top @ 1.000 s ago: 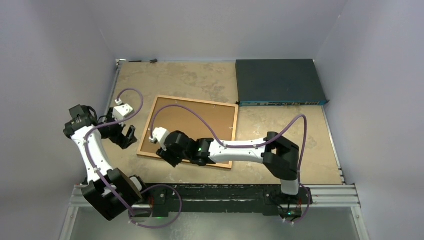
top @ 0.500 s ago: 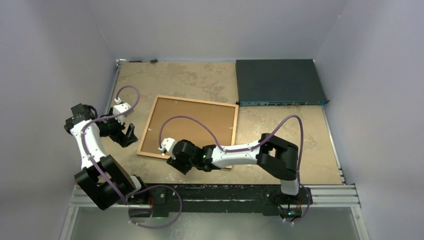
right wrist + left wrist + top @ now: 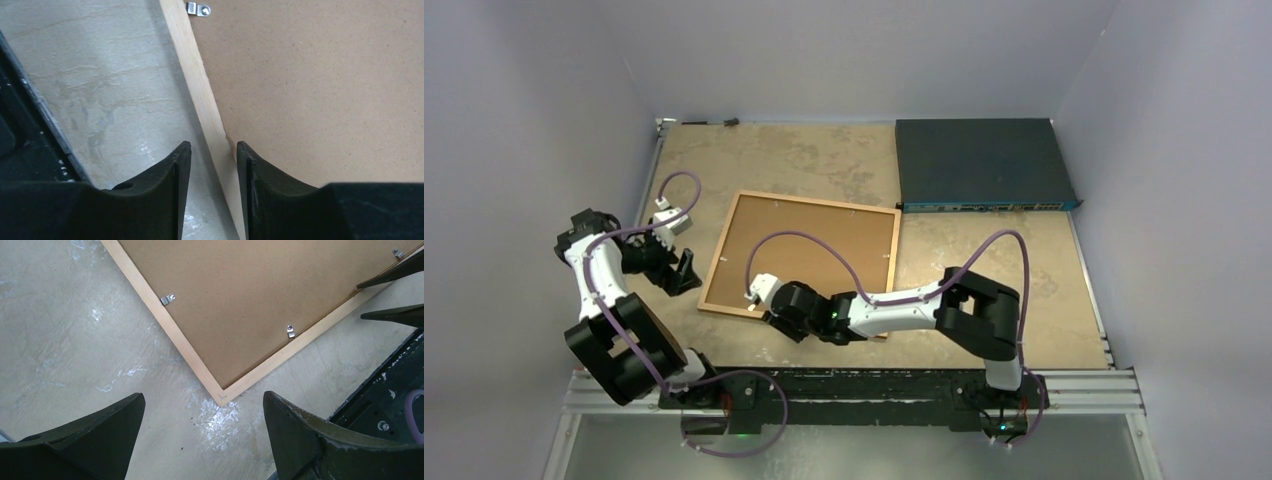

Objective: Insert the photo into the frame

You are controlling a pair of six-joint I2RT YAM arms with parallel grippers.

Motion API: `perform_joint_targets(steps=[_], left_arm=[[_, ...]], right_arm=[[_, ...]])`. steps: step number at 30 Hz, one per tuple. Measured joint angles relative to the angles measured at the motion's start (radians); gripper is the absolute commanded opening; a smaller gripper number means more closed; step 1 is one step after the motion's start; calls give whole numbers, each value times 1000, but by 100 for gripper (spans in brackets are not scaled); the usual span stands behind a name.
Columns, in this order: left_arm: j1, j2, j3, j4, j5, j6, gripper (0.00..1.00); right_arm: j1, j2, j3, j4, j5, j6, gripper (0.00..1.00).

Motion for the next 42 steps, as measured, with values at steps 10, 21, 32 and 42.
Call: perform_joint_targets(steps=[10, 21, 32, 42], left_arm=[[-15, 9, 1, -33, 0, 8, 87], [-24, 9, 6, -77, 3, 42, 88], [-25, -6, 17, -92, 38, 148, 90], [-27, -155, -82, -64, 13, 417, 91]], right_arm=[[1, 8, -30, 22, 64, -11, 45], [27, 19, -40, 58, 154, -16, 3], [14, 17, -3, 5, 108, -3, 0], [-39, 17, 124, -91, -14, 39, 0]])
